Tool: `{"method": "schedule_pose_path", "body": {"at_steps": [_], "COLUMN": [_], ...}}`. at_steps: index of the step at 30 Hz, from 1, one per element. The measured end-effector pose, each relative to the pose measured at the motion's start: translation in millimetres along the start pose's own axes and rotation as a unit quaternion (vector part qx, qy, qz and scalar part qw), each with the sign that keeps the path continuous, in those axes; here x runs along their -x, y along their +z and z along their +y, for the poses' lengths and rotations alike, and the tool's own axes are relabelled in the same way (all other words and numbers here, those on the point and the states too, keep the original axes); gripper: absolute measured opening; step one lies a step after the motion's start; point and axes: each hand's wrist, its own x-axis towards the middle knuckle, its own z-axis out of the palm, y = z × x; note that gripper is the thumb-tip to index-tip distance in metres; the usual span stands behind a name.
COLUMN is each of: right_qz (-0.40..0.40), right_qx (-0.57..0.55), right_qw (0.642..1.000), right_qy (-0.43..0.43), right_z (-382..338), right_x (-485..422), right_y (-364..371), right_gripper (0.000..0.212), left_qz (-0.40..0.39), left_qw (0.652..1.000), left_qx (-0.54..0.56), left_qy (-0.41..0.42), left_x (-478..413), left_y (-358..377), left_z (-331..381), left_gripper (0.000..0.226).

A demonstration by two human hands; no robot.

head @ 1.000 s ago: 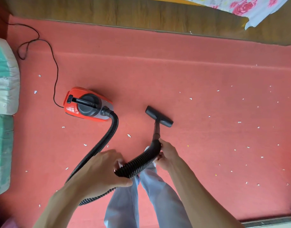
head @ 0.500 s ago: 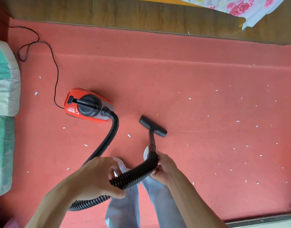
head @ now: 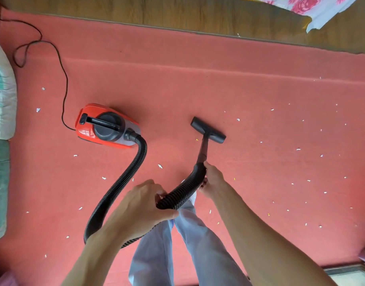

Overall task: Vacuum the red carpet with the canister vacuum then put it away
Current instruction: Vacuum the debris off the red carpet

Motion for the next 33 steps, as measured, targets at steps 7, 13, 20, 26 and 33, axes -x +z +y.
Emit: {"method": "schedule_pose_path", "body": {"at_steps": [7, 13, 20, 26, 33], "right_qz": [-0.038, -0.040, -0.034, -0.076, -0.048], "right_qx": [-0.032, -0.019, -0.071, -0.017, 0.000], "right_qw": [0.997, 0.992, 0.988, 0.990, 0.996], "right_qy": [0.057, 0.115, 0.135, 0.116, 0.081], "right_z": [24, 56, 47, 29, 18], "right_x": [30, 69, 108, 146, 173], "right_y": [-9, -13, -6, -10, -10], "right_gripper": [0.022, 0.017, 0.025, 0.025, 0.028], "left_qz": [-0.067, -0.135, -0.093, -0.071, -0.033], "left_qw": [0.997, 0.990, 0.993, 0.992, 0.998], "left_qx": [-0.024, -0.023, 0.013, 0.054, 0.024], "left_qy": [0.001, -0.036, -0.075, -0.093, -0.044], "left_x": [16, 43, 74, 102, 115], "left_y": [-26, -58, -57, -74, -98], "left_z": [-1, -13, -8, 12, 27], "left_gripper": [0.028, 0.038, 0.042, 0.020, 0.030]}}
